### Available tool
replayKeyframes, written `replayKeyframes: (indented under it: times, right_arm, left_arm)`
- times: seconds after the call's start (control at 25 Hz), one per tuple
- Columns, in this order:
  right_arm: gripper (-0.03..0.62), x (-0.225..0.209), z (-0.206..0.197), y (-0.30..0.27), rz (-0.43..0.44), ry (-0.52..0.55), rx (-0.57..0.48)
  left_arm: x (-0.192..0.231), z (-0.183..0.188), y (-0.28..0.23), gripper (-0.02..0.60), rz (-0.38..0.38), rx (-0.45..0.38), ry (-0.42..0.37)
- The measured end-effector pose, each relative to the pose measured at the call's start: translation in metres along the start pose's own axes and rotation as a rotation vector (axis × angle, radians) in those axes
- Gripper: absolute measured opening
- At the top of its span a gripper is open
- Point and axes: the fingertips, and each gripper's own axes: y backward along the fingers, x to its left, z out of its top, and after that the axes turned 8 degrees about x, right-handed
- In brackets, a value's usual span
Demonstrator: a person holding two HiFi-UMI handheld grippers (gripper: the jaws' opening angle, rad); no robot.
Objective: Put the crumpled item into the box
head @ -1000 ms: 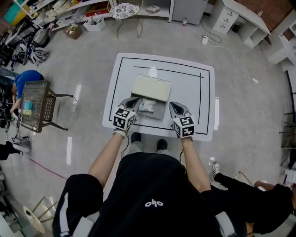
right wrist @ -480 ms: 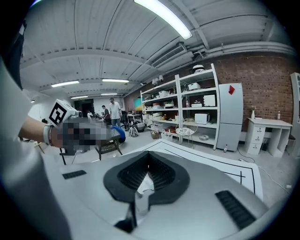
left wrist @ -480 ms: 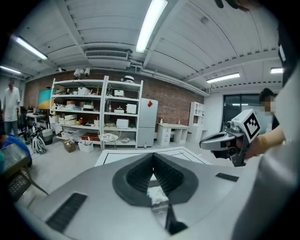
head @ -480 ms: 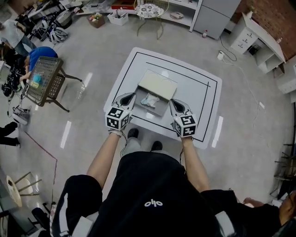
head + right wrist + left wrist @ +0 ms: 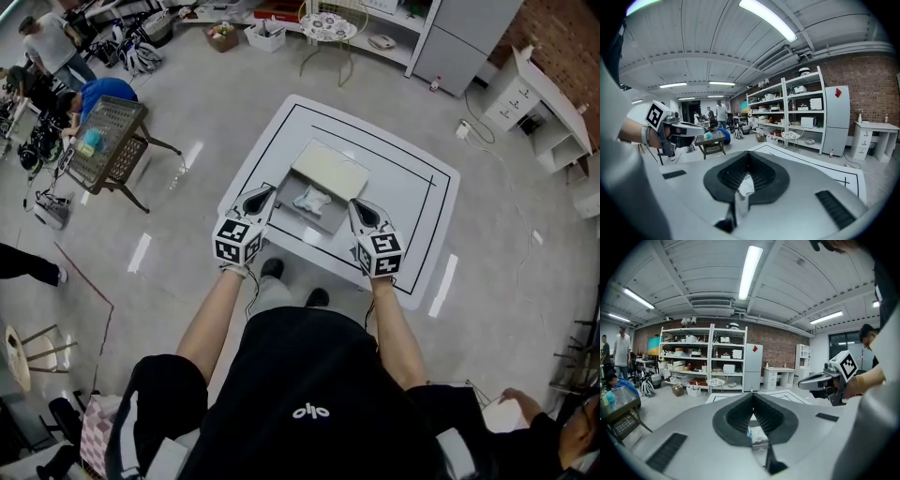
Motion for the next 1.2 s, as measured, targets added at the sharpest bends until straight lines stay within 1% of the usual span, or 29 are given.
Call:
replayKeyframes:
  times: [0.44, 1.2]
  right_arm:
    - [0.009, 0.0037, 0.0065, 0.0007, 0.015, 0.035, -0.006]
    - [0.009, 0.0002, 0.0009, 0.0013, 0.016, 0.035, 0.001]
  left_arm:
    - [0.0019, 0.0043, 0.0055, 0.006, 0.015, -0.028, 0.005]
    - [-0.0023, 0.0044, 0.0035, 0.006, 0.007, -0.028, 0.003]
